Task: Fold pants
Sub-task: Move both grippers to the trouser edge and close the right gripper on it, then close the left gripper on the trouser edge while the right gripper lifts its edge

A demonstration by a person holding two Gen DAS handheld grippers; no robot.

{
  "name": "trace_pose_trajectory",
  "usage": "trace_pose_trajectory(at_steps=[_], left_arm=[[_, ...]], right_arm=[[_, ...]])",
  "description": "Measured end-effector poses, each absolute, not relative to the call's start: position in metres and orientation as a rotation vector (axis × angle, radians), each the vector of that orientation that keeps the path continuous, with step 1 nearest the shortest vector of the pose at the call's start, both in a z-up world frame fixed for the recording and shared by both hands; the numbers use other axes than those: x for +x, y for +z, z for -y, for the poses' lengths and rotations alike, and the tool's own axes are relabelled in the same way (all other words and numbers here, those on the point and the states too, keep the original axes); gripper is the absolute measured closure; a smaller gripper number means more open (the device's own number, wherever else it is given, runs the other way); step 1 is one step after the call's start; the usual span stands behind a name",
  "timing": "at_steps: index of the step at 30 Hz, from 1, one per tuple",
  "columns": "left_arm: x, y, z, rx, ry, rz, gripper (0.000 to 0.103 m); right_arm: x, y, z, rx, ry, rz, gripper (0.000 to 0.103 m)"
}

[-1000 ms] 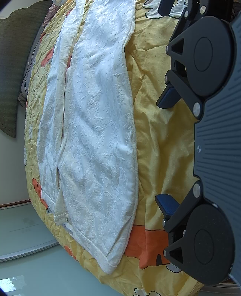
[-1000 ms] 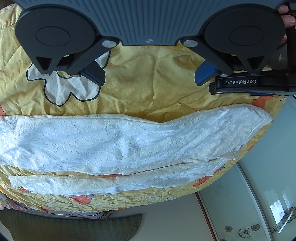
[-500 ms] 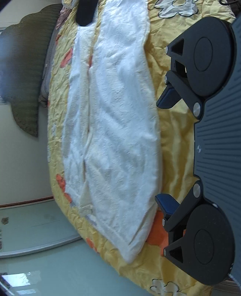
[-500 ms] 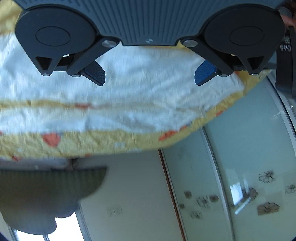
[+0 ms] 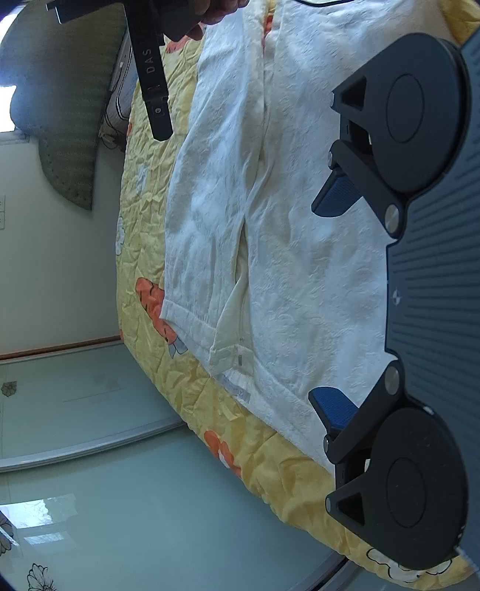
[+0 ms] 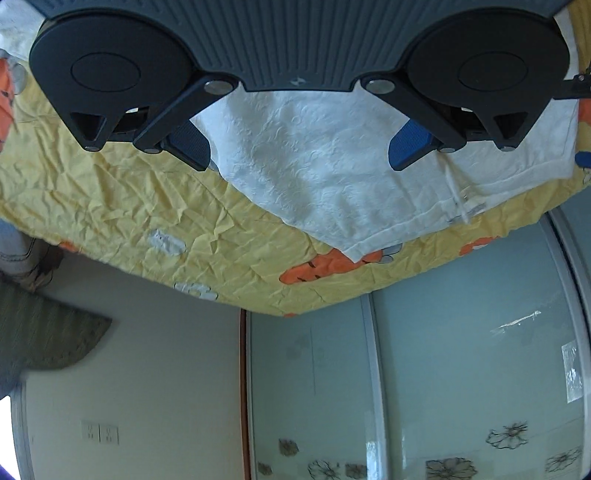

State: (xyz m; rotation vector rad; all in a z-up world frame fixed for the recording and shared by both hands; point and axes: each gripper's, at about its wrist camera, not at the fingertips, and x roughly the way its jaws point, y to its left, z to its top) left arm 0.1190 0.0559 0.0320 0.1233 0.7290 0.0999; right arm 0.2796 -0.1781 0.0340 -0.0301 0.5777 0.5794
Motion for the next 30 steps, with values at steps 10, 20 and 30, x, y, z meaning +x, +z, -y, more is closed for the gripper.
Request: trace_pose_trajectory(at_steps=[10, 20, 30], left_arm=[[0.197, 0.02, -0.073, 0.089, 0.11, -0.849, 0.003], [0.293, 0.031, -0.093, -0.14, 0.047, -0.841, 0.005], [0.324, 0.031, -0.152, -0.706, 0.017, -0.808, 0.009]], right_arm=[[0.417, -0.038, 0.176, 0.116, 0.639, -0.837, 0.042], [0.336, -0.009, 0.125, -0.368, 0.659, -0.507, 0.089], [0.174, -0.029, 0.08, -0.949, 0.739, -0.158, 0.09]])
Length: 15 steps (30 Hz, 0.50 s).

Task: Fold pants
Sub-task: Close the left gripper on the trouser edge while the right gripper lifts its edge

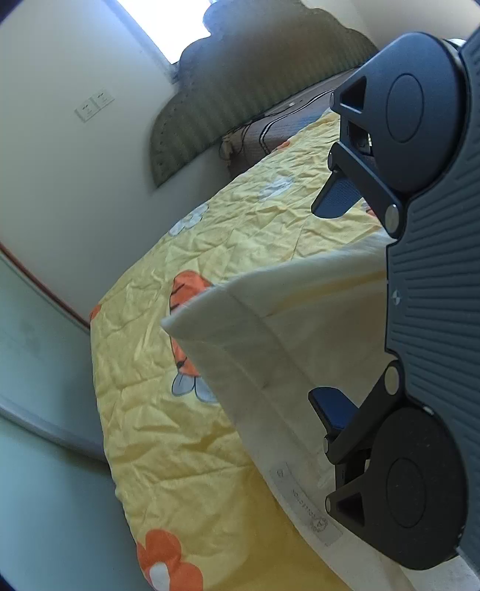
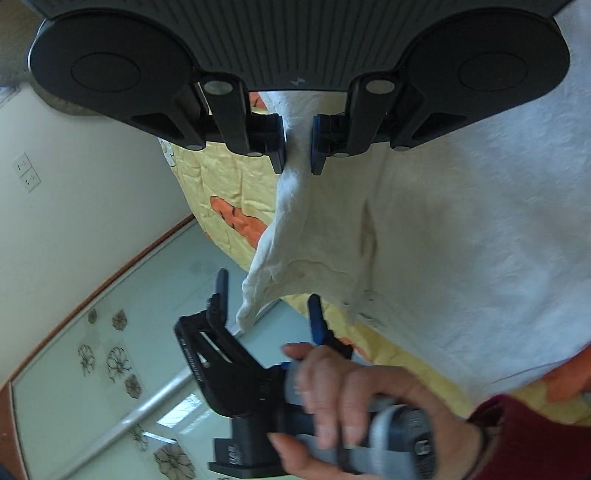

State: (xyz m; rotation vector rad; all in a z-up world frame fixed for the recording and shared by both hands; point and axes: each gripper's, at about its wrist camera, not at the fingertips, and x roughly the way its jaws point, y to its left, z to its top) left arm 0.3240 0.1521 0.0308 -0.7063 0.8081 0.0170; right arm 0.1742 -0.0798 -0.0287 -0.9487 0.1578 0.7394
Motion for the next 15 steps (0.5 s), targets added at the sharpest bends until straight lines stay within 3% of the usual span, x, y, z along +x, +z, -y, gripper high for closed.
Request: trace_pose_trajectory(at_steps=[2, 3, 4, 6, 8, 15], left_arm=[[0.323, 0.029, -0.156, -0.716, 0.045, -0.811, 0.015], [0.32, 0.028, -0.157, -0.72, 0.052, -0.814, 0.04], [0.318, 0.026, -0.157, -0.715, 0.055, -0.828, 0.072], [0.308, 0.021, -0.157, -0.666, 0.079, -0.872, 0.095], [0.291, 0.02, -0.158, -0.644, 0.078, -0.853, 0.096], [0.237, 0.019, -0.162, -0.561, 0.033, -0.813, 0.096]], right_arm=[[0.169, -0.035, 0.081, -0.953, 0.752, -0.169, 0.09], [0.168, -0.036, 0.082, -0.949, 0.756, -0.175, 0.09], [0.169, -0.036, 0.082, -0.938, 0.758, -0.197, 0.09], [0.17, -0.034, 0.085, -0.905, 0.745, -0.203, 0.089], [0.166, -0.026, 0.089, -0.873, 0.732, -0.217, 0.082], [0.176, 0.006, 0.159, -0.912, 0.655, -0.342, 0.081]])
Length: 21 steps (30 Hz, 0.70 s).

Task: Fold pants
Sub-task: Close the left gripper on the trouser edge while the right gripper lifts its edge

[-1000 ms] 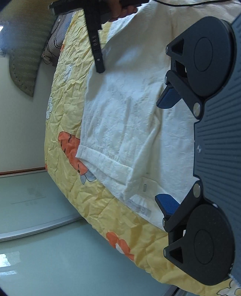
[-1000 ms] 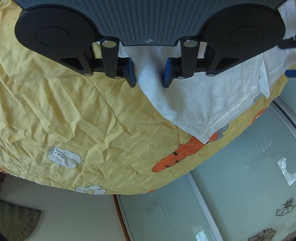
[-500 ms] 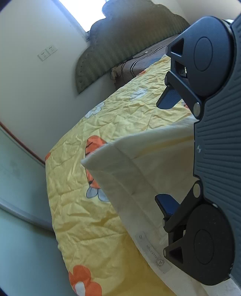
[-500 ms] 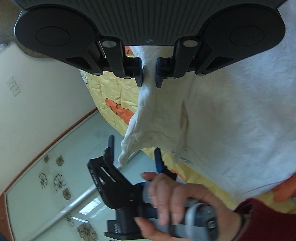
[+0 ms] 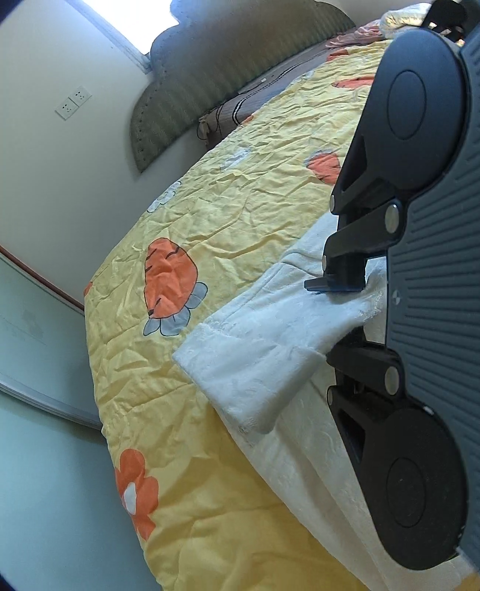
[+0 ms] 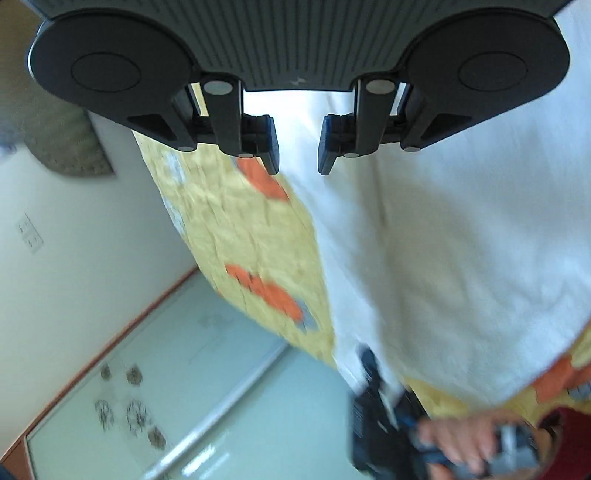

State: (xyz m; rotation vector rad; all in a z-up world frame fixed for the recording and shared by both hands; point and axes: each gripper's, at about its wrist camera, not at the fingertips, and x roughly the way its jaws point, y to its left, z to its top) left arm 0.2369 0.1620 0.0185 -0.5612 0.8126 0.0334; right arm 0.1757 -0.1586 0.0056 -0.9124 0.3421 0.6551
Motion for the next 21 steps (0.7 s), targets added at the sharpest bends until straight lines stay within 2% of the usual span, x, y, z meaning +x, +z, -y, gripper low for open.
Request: trace_pose_trajectory(at_steps=[5, 7, 12, 13, 14, 16, 21], left_arm=[[0.212, 0.02, -0.151, -0.479, 0.028, -0.777, 0.096], [0.208, 0.02, -0.15, -0.473, 0.03, -0.775, 0.096], [0.209, 0.019, -0.156, -0.504, 0.033, -0.795, 0.096], [0.209, 0.019, -0.156, -0.505, 0.035, -0.797, 0.096], [0.21, 0.02, -0.156, -0.504, 0.036, -0.799, 0.096], [0.209, 0.02, -0.155, -0.491, 0.039, -0.797, 0.096], [0.208, 0.017, -0.152, -0.487, 0.06, -0.803, 0.095]], right_arm=[[0.207, -0.004, 0.193, -0.968, 0.612, -0.468, 0.08], [0.22, -0.019, 0.193, -1.012, 0.629, -0.53, 0.075], [0.207, -0.049, 0.191, -1.215, 0.577, -0.489, 0.074], [0.202, -0.046, 0.193, -1.221, 0.56, -0.489, 0.068], [0.195, -0.042, 0.196, -1.214, 0.552, -0.48, 0.056], [0.183, -0.036, 0.205, -1.203, 0.535, -0.439, 0.041], [0.183, -0.047, 0.221, -1.224, 0.478, -0.458, 0.041]])
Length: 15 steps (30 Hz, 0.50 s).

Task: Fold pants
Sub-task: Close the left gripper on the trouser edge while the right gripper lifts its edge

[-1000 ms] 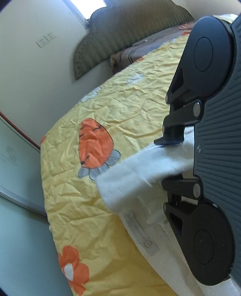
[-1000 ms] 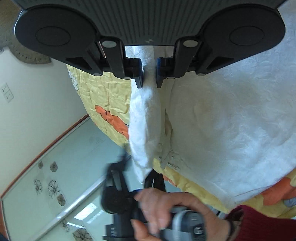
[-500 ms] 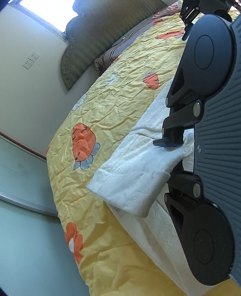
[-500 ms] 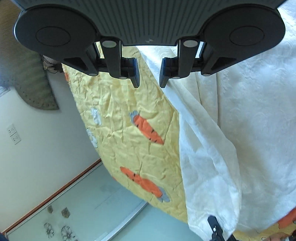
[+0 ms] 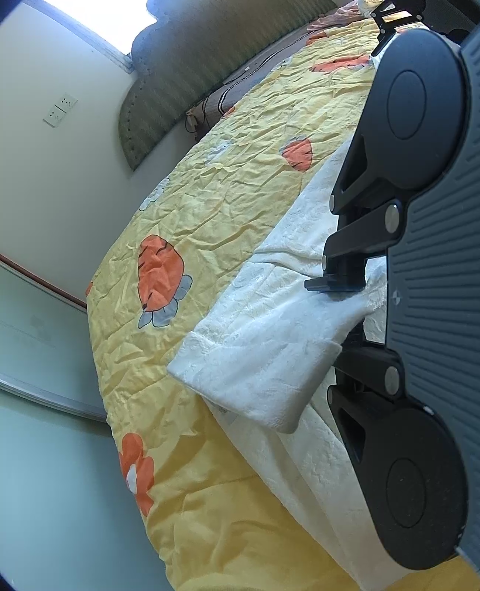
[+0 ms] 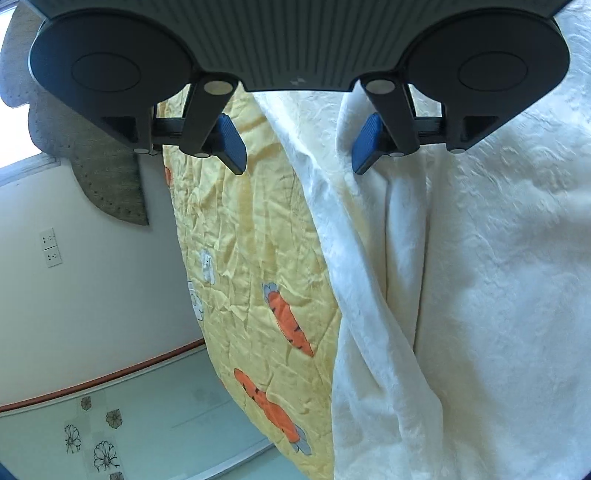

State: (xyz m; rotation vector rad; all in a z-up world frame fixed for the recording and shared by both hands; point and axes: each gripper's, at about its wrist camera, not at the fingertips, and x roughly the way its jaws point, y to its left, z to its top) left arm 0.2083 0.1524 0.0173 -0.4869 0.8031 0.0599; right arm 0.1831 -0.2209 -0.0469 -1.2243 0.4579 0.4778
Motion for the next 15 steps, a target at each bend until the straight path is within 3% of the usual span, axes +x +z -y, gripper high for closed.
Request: trace_pose_trajectory(at_steps=[6, 9, 10, 11, 15], left_arm=[[0.208, 0.015, -0.15, -0.473, 0.077, -0.811, 0.095], [0.208, 0.016, -0.15, -0.475, 0.075, -0.809, 0.095], [0.209, 0.015, -0.15, -0.473, 0.074, -0.808, 0.095], [0.209, 0.015, -0.15, -0.47, 0.074, -0.805, 0.095], [0.202, 0.018, -0.148, -0.44, 0.06, -0.764, 0.095]], right_arm=[[0.205, -0.051, 0.214, -1.092, 0.458, -0.455, 0.046], [0.197, -0.042, 0.206, -1.03, 0.464, -0.392, 0.063], [0.198, -0.04, 0.203, -0.994, 0.47, -0.405, 0.085], [0.2, -0.041, 0.2, -0.988, 0.463, -0.432, 0.095], [0.191, -0.049, 0.193, -1.041, 0.427, -0.454, 0.101]])
